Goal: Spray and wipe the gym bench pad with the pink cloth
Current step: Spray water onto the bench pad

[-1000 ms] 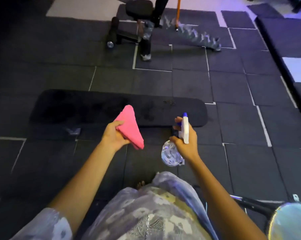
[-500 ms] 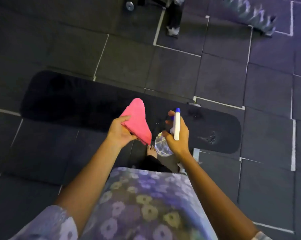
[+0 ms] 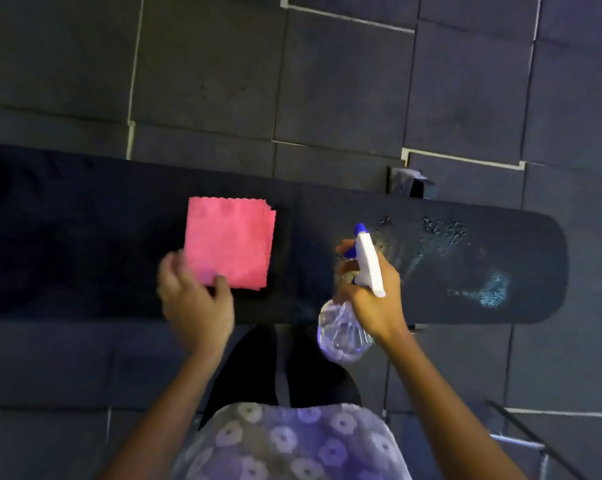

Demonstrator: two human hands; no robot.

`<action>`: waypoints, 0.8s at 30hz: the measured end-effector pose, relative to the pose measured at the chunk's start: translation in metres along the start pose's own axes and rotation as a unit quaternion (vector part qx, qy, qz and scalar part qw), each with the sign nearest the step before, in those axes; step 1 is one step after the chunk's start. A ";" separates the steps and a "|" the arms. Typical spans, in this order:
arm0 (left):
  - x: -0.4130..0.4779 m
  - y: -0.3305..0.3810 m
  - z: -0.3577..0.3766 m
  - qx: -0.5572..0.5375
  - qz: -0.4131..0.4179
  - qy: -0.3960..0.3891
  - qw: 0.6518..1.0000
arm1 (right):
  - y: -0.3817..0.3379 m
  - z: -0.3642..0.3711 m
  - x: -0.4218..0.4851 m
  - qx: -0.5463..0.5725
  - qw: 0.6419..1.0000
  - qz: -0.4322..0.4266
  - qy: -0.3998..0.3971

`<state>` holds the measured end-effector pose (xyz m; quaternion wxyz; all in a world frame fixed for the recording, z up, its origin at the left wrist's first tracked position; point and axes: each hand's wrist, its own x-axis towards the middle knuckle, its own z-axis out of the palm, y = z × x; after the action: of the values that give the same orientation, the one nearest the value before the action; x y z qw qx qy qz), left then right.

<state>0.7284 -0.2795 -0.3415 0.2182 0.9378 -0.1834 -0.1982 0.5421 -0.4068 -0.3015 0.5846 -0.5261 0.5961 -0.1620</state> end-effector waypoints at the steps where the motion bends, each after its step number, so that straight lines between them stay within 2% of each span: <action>1: -0.006 0.002 0.007 0.026 0.119 -0.032 0.992 | 0.004 0.003 0.002 0.017 1.000 0.024 -0.009; 3: -0.011 0.011 0.027 0.093 0.286 -0.128 0.945 | 0.009 0.008 0.008 0.042 0.996 0.075 -0.024; 6: -0.005 0.038 0.059 0.173 0.379 -0.194 0.888 | 0.012 0.009 0.019 0.026 0.990 0.131 -0.040; 11: 0.013 0.064 0.099 0.275 0.437 -0.225 0.826 | 0.019 -0.003 0.041 -0.011 0.977 0.215 0.007; 15: 0.008 0.073 0.115 0.260 0.460 -0.234 0.816 | 0.026 -0.021 0.058 -0.037 0.966 0.254 0.035; 18: -0.010 0.085 0.128 0.243 0.460 -0.247 0.817 | 0.033 -0.048 0.067 -0.018 0.971 0.231 0.061; 20: -0.026 0.102 0.141 0.236 0.457 -0.261 0.817 | 0.038 -0.076 0.072 0.010 0.966 0.232 0.111; 24: -0.067 0.149 0.184 0.226 0.533 -0.302 0.758 | 0.051 -0.151 0.079 0.057 0.948 0.237 0.204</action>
<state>0.5492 -0.4373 -0.4020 0.0034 0.6024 -0.7491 -0.2756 0.4076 -0.5150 -0.3445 0.5012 -0.2911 0.7997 -0.1567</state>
